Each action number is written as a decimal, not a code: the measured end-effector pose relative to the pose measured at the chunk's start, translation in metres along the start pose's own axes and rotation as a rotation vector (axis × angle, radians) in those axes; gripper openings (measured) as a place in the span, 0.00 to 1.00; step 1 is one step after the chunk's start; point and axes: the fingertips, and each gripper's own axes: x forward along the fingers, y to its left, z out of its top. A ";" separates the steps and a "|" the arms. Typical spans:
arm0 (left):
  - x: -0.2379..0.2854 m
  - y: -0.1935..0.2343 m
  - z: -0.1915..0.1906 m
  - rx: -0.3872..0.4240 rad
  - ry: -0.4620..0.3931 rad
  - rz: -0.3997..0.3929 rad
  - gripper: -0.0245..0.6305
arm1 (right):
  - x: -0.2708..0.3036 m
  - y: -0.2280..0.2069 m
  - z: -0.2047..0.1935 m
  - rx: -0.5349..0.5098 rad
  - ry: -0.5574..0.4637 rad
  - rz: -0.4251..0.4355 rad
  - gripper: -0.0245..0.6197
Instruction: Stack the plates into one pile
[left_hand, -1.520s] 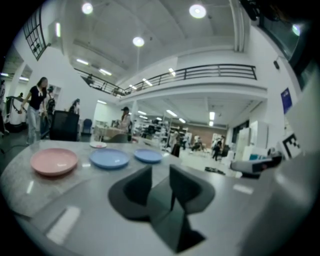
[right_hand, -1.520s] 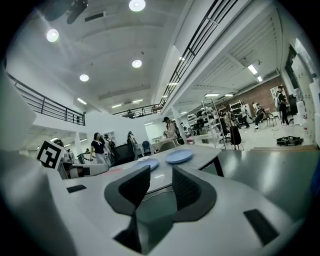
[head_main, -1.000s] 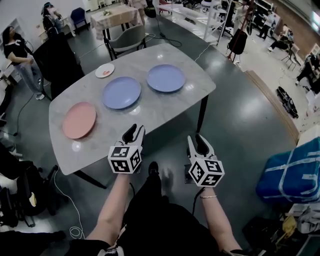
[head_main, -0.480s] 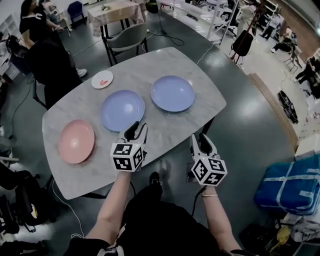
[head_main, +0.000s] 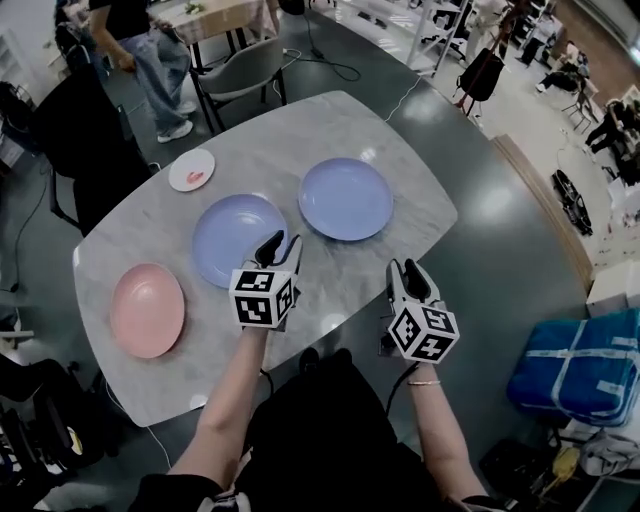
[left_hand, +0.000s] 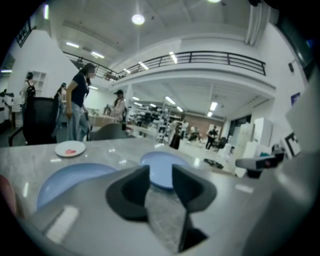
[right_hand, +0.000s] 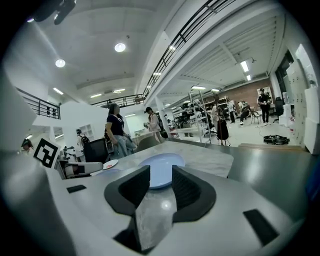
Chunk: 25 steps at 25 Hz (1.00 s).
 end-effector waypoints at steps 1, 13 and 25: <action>0.008 0.002 0.001 0.001 0.009 0.001 0.25 | 0.006 -0.004 0.001 0.000 0.004 -0.006 0.22; 0.094 0.031 0.002 -0.049 0.124 0.063 0.26 | 0.095 -0.043 0.014 -0.011 0.077 -0.006 0.22; 0.161 0.061 -0.008 -0.094 0.224 0.142 0.27 | 0.182 -0.080 0.005 -0.050 0.205 -0.004 0.22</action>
